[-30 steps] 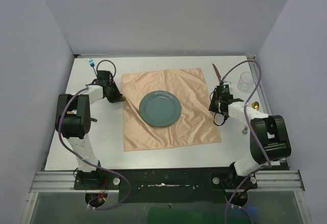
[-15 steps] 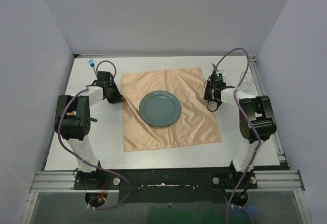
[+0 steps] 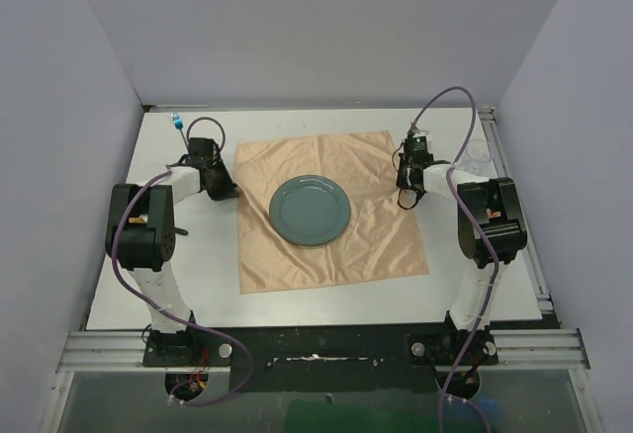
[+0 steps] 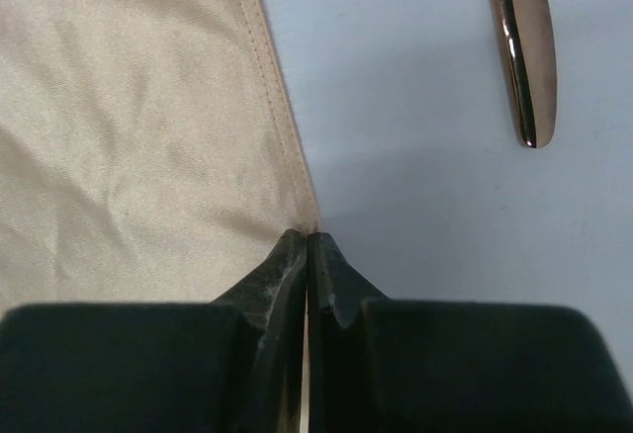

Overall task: Set the dinner table for one person
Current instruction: Adjust the napkin at the center of the board, then adjust the plate on the napkin.

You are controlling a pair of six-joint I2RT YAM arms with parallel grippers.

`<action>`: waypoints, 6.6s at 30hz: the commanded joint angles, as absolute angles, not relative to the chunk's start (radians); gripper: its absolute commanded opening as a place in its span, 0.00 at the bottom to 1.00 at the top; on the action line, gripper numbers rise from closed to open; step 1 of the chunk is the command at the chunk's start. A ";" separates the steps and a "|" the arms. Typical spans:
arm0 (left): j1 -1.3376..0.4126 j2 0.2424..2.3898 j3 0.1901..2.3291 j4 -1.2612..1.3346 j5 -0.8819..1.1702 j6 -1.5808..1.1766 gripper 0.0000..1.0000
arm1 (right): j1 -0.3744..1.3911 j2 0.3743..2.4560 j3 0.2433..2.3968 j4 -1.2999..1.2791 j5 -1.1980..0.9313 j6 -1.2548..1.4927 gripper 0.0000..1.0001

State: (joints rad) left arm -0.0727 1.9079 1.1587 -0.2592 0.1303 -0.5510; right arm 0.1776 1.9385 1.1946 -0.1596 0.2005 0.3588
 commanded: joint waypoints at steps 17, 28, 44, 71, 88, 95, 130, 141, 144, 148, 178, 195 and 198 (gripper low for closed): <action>-0.130 2.088 1.320 -0.442 0.063 -0.470 0.00 | 0.179 1.804 1.011 -0.197 0.337 0.456 0.00; -0.164 2.037 1.275 -0.497 -0.021 -0.477 0.00 | 0.179 1.827 1.078 -0.231 0.360 0.418 0.00; -0.168 2.001 1.268 -0.592 -0.159 -0.469 0.00 | 0.180 1.869 1.136 -0.241 0.348 0.387 0.00; -0.172 1.924 1.271 -0.581 -0.218 -0.516 0.00 | 0.186 1.815 1.165 -0.340 0.362 0.367 0.50; -0.139 1.553 1.079 -0.181 0.402 -0.692 0.00 | 0.156 1.466 1.112 -0.311 0.100 0.367 0.44; -0.130 1.509 0.825 0.143 0.718 -0.859 0.00 | 0.014 1.428 0.743 0.145 -0.466 0.569 0.36; 0.007 2.068 0.511 1.766 1.019 -1.704 0.00 | 0.005 2.194 0.578 1.739 -0.959 1.427 0.24; 0.009 1.977 0.602 1.182 0.993 -1.335 0.12 | 0.039 1.958 0.668 1.065 -0.910 1.026 0.25; 0.008 1.903 0.700 0.776 0.962 -1.220 0.12 | 0.076 1.888 0.746 0.713 -0.841 0.820 0.25; 0.008 1.897 0.729 0.705 0.962 -1.220 0.12 | 0.086 1.903 0.791 0.678 -0.856 0.812 0.25; -0.052 1.991 0.903 0.438 0.887 -0.870 0.12 | 0.125 1.961 0.759 0.664 -0.835 0.793 0.25; -0.091 2.055 0.986 0.350 0.888 -0.805 0.12 | 0.132 1.994 0.789 0.661 -0.843 0.799 0.25; -0.092 2.068 0.989 0.348 0.894 -0.796 0.12 | 0.133 1.998 0.799 0.659 -0.844 0.801 0.25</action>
State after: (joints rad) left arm -0.0860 2.0464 0.9512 0.3603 0.8707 -0.8429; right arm 0.1253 1.9778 0.7635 0.6270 -0.8379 0.8013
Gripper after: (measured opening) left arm 0.122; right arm 0.249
